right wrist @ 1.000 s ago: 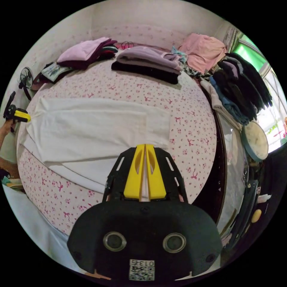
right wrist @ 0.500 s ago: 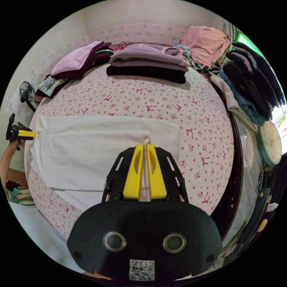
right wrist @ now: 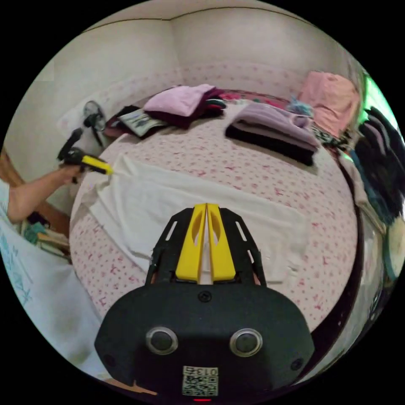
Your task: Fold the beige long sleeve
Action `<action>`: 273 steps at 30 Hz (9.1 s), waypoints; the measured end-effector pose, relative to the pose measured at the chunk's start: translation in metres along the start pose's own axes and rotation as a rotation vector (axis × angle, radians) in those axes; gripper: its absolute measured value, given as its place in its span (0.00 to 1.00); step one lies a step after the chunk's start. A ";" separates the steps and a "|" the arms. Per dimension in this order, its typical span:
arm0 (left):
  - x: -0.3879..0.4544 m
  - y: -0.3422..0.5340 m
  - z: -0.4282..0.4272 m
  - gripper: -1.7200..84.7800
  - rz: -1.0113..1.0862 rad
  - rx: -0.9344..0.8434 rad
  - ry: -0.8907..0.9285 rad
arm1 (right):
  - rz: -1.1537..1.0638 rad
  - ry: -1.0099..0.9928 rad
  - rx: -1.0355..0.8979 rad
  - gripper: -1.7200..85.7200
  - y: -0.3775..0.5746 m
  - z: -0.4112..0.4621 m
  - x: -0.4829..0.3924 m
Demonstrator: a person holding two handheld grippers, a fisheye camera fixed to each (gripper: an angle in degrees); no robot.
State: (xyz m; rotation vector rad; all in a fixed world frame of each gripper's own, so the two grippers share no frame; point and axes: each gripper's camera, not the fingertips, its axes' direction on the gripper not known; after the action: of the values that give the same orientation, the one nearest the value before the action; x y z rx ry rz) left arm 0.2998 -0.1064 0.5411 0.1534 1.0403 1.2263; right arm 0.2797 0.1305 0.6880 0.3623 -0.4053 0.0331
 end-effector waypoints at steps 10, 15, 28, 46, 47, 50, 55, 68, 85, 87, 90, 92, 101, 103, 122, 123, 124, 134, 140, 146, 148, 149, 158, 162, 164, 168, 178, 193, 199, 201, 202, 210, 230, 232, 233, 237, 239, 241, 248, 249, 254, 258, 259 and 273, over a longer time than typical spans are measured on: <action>-0.007 0.038 0.003 0.02 -0.025 0.018 -0.113 | -0.250 -0.075 -0.136 0.02 0.020 0.053 -0.114; 0.050 0.035 0.017 0.02 0.125 0.112 -0.064 | -0.384 -0.131 -0.170 0.02 0.017 0.077 -0.154; 0.089 0.065 0.036 0.02 0.136 0.141 -0.055 | -0.376 -0.050 -0.129 0.02 0.011 0.105 -0.190; 0.066 0.091 0.039 0.02 -0.163 0.024 -0.167 | -0.334 0.072 -0.048 0.02 -0.075 0.180 -0.203; 0.059 0.098 0.037 0.02 -0.194 0.015 -0.143 | -0.339 0.075 -0.082 0.02 -0.082 0.194 -0.205; 0.044 0.119 0.020 0.02 -0.247 0.037 -0.125 | -0.322 0.059 -0.150 0.02 -0.098 0.215 -0.204; 0.029 0.188 -0.015 0.02 -0.288 0.123 -0.123 | -0.292 -0.011 0.045 0.02 -0.156 0.199 -0.220; 0.024 0.306 -0.033 0.02 -0.339 0.134 -0.108 | -0.534 -0.147 -0.129 0.02 -0.344 0.343 -0.370; -0.068 0.231 -0.017 0.02 -0.224 0.334 -0.018 | -0.494 -0.143 -0.206 0.02 -0.406 0.370 -0.358; -0.076 0.216 -0.002 0.02 -0.212 0.269 -0.007 | -0.549 -0.108 -0.279 0.02 -0.406 0.387 -0.362; -0.093 0.216 0.010 0.02 -0.206 0.243 0.001 | -0.574 -0.094 -0.267 0.03 -0.414 0.395 -0.357; -0.110 0.226 0.005 0.02 -0.273 0.226 0.026 | -0.519 -0.041 -0.294 0.03 -0.426 0.397 -0.348; -0.104 0.339 -0.035 0.12 -0.364 0.304 0.175 | -0.618 -0.370 -0.190 0.09 -0.469 0.362 -0.330; -0.094 0.355 -0.032 0.14 -0.379 0.237 0.207 | -0.655 -0.381 -0.230 0.10 -0.474 0.366 -0.331; -0.036 0.353 -0.042 0.04 -0.479 0.303 0.191 | -0.761 -0.278 -0.226 0.04 -0.465 0.277 -0.246; -0.031 0.351 -0.048 0.04 -0.459 0.331 0.199 | -0.750 -0.303 -0.182 0.04 -0.462 0.257 -0.225; -0.020 0.344 -0.058 0.04 -0.415 0.370 0.217 | -0.743 -0.314 -0.160 0.04 -0.460 0.246 -0.214; 0.136 0.198 -0.059 0.04 -0.011 0.417 0.340 | -0.503 -0.378 0.021 0.04 -0.368 0.077 0.040; 0.228 0.098 -0.005 0.04 0.136 0.386 0.443 | -0.372 -0.346 -0.005 0.04 -0.294 0.035 0.183; 0.297 0.017 0.058 0.04 0.206 0.280 0.451 | -0.261 -0.365 -0.034 0.04 -0.239 0.016 0.295; 0.314 0.002 0.076 0.04 0.232 0.247 0.440 | -0.262 -0.385 -0.044 0.04 -0.226 0.012 0.318; 0.324 -0.007 0.086 0.04 0.236 0.229 0.449 | -0.266 -0.390 -0.054 0.04 -0.219 0.010 0.330; 0.380 -0.051 0.144 0.05 0.283 0.161 0.433 | -0.232 -0.426 -0.034 0.05 -0.173 -0.021 0.400; 0.409 -0.067 0.174 0.09 0.314 0.097 0.396 | -0.138 -0.341 -0.089 0.08 -0.158 -0.038 0.428; 0.429 -0.072 0.178 0.11 0.336 0.120 0.450 | -0.050 -0.291 -0.064 0.09 -0.150 -0.056 0.445; 0.459 -0.074 0.168 0.10 0.413 0.183 0.517 | 0.018 -0.292 -0.005 0.12 -0.132 -0.098 0.453; 0.411 -0.056 0.199 0.08 0.067 0.149 0.107 | 0.085 -0.315 -0.189 0.08 -0.110 -0.080 0.438; 0.458 -0.050 0.226 0.06 0.035 0.164 0.067 | 0.087 -0.231 -0.062 0.11 -0.011 -0.189 0.454; 0.482 -0.031 0.232 0.07 -0.013 0.124 -0.105 | 0.069 -0.298 -0.200 0.12 0.074 -0.204 0.393; 0.488 -0.027 0.232 0.06 -0.043 0.139 -0.193 | 0.126 -0.326 -0.192 0.12 0.093 -0.200 0.380; 0.492 -0.026 0.235 0.05 -0.058 0.146 -0.233 | 0.129 -0.328 -0.196 0.12 0.095 -0.198 0.377; 0.507 -0.042 0.252 0.02 -0.101 0.103 -0.206 | 0.054 -0.238 -0.174 0.06 0.104 -0.207 0.344; 0.443 -0.070 0.235 0.02 -0.179 0.216 -0.233 | 0.009 0.049 -0.064 0.05 0.062 -0.171 0.276; 0.433 -0.083 0.238 0.02 -0.183 0.216 -0.221 | -0.010 0.059 -0.065 0.04 0.045 -0.156 0.269; 0.427 -0.092 0.243 0.02 -0.180 0.203 -0.204 | -0.023 0.066 -0.072 0.03 0.037 -0.146 0.265; 0.413 -0.106 0.266 0.02 -0.168 0.120 -0.178 | 0.014 0.173 -0.233 0.03 0.032 -0.106 0.278; 0.404 -0.102 0.264 0.02 -0.189 0.126 -0.147 | 0.049 0.082 -0.205 0.02 0.038 -0.110 0.289; 0.399 -0.097 0.252 0.02 -0.175 0.154 -0.128 | 0.077 0.104 -0.244 0.02 0.037 -0.116 0.292; 0.342 -0.103 0.228 0.02 -0.269 0.259 -0.123 | -0.009 0.137 -0.035 0.02 0.020 -0.142 0.265; 0.338 -0.107 0.229 0.02 -0.260 0.256 -0.123 | -0.032 0.144 -0.055 0.02 0.018 -0.133 0.260; 0.314 -0.125 0.257 0.02 -0.213 0.125 -0.135 | -0.050 0.192 -0.188 0.02 0.034 -0.101 0.270; 0.297 -0.113 0.240 0.02 -0.255 0.164 -0.121 | -0.035 0.224 -0.187 0.02 0.036 -0.122 0.272; 0.295 -0.105 0.228 0.02 -0.246 0.192 -0.146 | -0.035 0.228 -0.158 0.02 0.038 -0.129 0.271; 0.273 -0.047 0.207 0.03 -0.312 0.199 0.022 | -0.103 0.148 -0.163 0.03 0.103 -0.157 0.222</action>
State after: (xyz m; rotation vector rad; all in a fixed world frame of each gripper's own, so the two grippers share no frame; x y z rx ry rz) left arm 0.4718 0.1864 0.4731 0.1260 1.1567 0.8445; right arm 0.5324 0.2736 0.6753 0.2182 -0.2408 -0.0729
